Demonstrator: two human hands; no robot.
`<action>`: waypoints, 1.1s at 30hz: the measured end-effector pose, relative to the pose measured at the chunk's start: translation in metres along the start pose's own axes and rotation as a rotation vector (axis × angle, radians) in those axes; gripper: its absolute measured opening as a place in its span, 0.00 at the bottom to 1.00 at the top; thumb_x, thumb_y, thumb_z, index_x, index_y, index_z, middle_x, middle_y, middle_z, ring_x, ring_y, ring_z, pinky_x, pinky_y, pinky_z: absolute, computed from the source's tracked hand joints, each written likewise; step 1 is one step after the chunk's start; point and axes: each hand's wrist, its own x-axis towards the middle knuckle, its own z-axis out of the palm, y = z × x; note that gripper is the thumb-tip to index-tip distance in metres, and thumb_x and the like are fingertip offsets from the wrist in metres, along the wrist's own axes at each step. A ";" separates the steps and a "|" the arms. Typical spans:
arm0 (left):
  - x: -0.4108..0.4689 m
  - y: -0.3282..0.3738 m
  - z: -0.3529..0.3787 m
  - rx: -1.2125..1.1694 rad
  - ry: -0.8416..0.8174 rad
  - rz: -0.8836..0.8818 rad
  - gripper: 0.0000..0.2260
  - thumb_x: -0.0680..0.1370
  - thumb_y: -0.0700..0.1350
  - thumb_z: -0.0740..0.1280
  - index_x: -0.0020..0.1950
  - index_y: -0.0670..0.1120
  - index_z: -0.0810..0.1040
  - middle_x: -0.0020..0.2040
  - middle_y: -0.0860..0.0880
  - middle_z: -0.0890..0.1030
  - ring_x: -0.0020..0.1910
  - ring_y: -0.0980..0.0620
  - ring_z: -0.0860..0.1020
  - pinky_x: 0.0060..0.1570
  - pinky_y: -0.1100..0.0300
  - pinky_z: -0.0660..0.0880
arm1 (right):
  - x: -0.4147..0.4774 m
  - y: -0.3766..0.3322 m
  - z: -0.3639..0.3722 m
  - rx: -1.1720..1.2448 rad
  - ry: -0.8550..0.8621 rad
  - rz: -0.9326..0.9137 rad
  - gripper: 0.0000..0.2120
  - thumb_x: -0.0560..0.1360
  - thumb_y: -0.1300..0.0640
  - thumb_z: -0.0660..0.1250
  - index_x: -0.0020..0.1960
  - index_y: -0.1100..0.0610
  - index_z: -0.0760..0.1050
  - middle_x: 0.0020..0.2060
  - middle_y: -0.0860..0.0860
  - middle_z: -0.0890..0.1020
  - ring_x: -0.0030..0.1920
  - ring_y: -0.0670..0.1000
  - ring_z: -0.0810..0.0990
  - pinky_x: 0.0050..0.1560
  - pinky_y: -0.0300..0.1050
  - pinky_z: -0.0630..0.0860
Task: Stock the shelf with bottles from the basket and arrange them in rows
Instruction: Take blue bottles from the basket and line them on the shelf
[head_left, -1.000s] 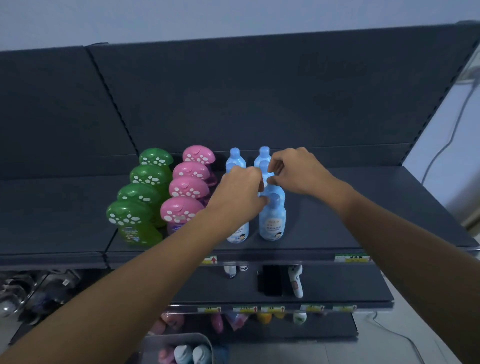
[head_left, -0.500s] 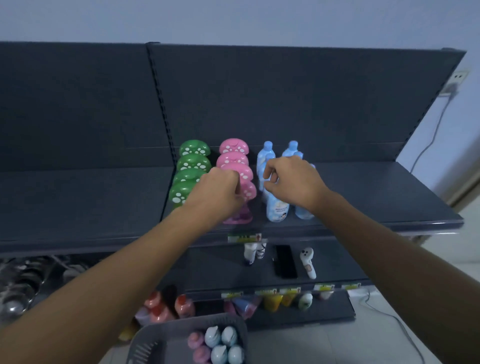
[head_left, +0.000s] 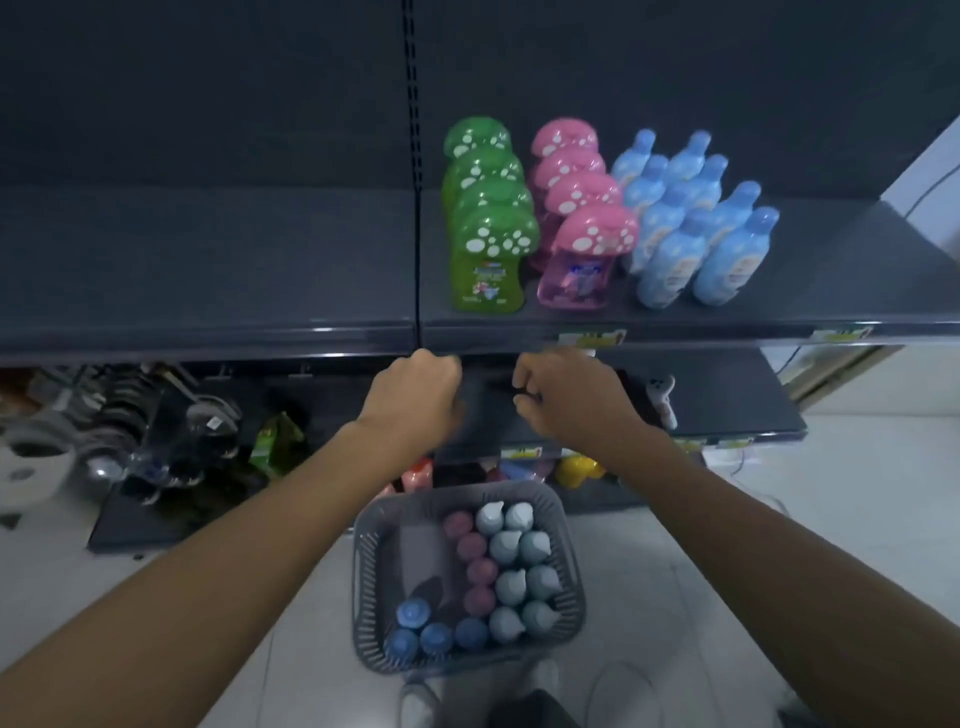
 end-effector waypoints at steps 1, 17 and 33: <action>-0.006 -0.006 0.013 -0.006 -0.033 -0.019 0.08 0.76 0.47 0.68 0.51 0.44 0.76 0.48 0.41 0.78 0.47 0.35 0.79 0.38 0.51 0.73 | -0.003 -0.004 0.014 0.001 -0.020 -0.002 0.08 0.74 0.51 0.68 0.52 0.51 0.78 0.48 0.49 0.81 0.51 0.55 0.79 0.47 0.52 0.79; -0.076 -0.070 0.236 -0.071 -0.394 -0.152 0.12 0.77 0.45 0.68 0.59 0.43 0.78 0.56 0.39 0.81 0.53 0.37 0.81 0.41 0.54 0.70 | -0.047 -0.017 0.237 0.069 -0.407 -0.021 0.11 0.74 0.52 0.65 0.56 0.52 0.75 0.55 0.54 0.80 0.54 0.60 0.80 0.47 0.51 0.75; -0.107 -0.086 0.358 -0.148 -0.489 -0.135 0.10 0.73 0.42 0.74 0.54 0.46 0.82 0.51 0.42 0.79 0.50 0.38 0.81 0.45 0.50 0.77 | -0.097 -0.021 0.386 0.181 -0.626 -0.076 0.16 0.71 0.43 0.71 0.54 0.51 0.79 0.49 0.50 0.84 0.51 0.56 0.82 0.44 0.44 0.73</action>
